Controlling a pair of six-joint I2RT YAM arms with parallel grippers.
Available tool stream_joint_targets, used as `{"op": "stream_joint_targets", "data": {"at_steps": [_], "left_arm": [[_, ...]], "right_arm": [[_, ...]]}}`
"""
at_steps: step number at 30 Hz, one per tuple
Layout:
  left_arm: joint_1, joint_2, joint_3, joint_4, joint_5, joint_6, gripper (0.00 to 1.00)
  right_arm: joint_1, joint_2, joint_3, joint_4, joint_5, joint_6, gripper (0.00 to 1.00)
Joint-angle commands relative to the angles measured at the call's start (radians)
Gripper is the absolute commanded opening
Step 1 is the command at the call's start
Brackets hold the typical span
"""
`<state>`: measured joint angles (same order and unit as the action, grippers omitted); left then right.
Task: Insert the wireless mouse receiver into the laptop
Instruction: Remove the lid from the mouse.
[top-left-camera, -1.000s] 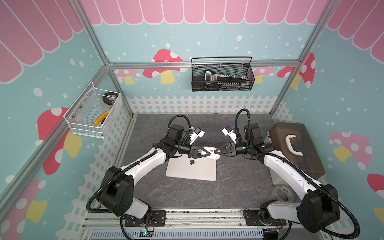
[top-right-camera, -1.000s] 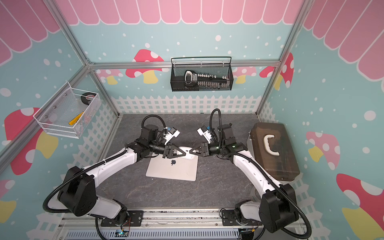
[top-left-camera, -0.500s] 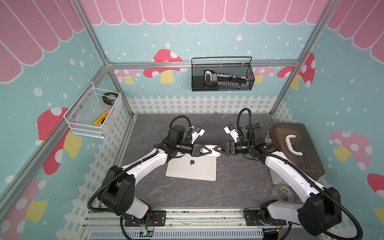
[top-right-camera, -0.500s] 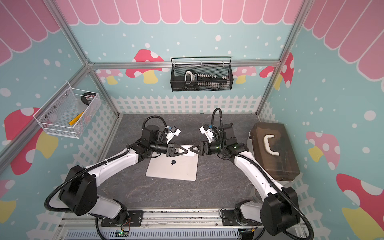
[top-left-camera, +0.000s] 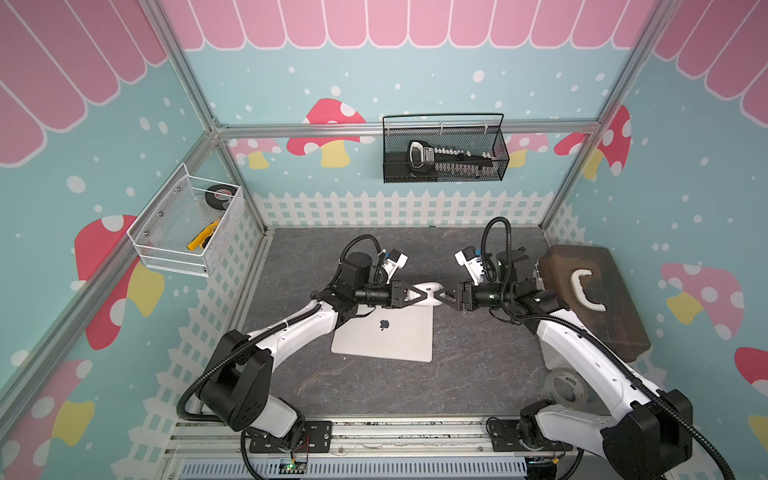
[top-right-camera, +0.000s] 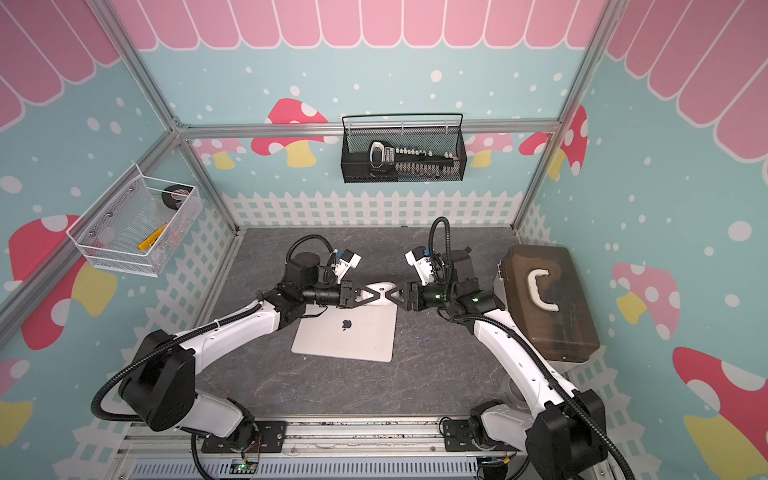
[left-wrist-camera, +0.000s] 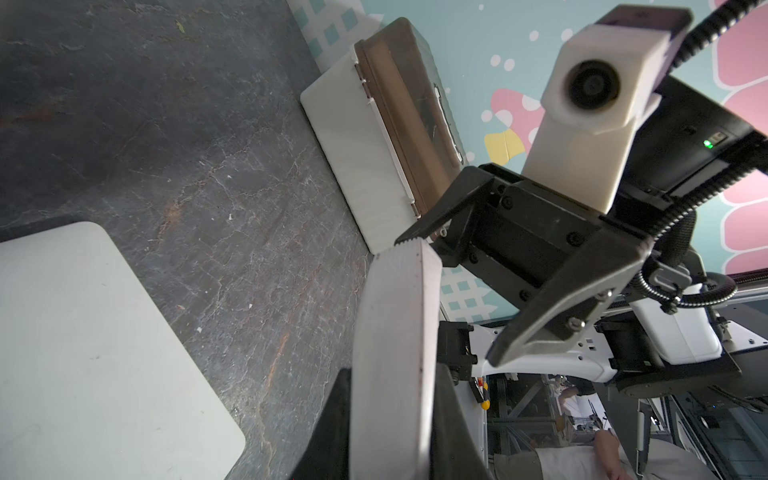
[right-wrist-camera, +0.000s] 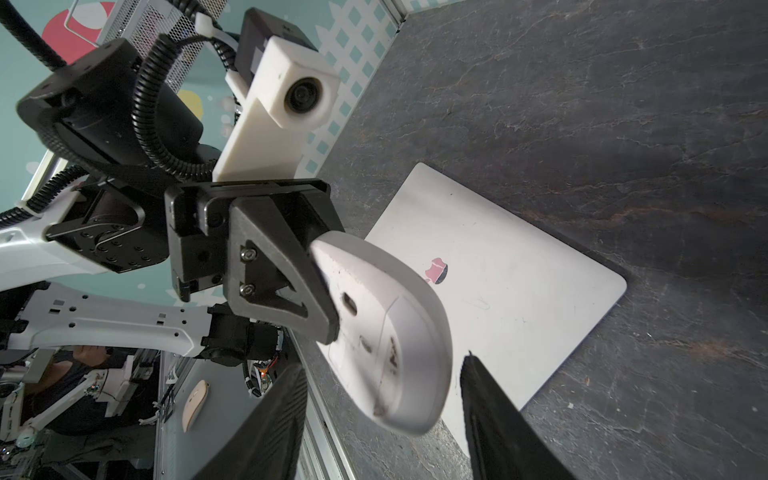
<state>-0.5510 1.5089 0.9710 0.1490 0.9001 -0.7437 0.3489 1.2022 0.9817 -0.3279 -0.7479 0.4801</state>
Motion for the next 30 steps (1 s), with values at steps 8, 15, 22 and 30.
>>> {"op": "stream_joint_targets", "data": {"at_steps": [8, 15, 22, 30], "left_arm": [[-0.023, -0.007, 0.036, 0.053, -0.017, -0.033, 0.00], [-0.023, -0.009, 0.041, 0.065, -0.045, -0.035, 0.00], [-0.024, 0.001, 0.050, 0.097, -0.028, -0.059, 0.00], [-0.028, 0.001, 0.046, 0.104, -0.012, -0.063, 0.00]], "right_arm": [[0.012, 0.028, -0.030, 0.041, -0.007, -0.006, 0.53], [0.016, 0.010, -0.056, 0.041, -0.008, -0.001, 0.52], [0.015, 0.025, -0.054, 0.043, -0.013, 0.000, 0.44], [0.016, 0.023, -0.052, 0.044, -0.009, 0.000, 0.30]]}}
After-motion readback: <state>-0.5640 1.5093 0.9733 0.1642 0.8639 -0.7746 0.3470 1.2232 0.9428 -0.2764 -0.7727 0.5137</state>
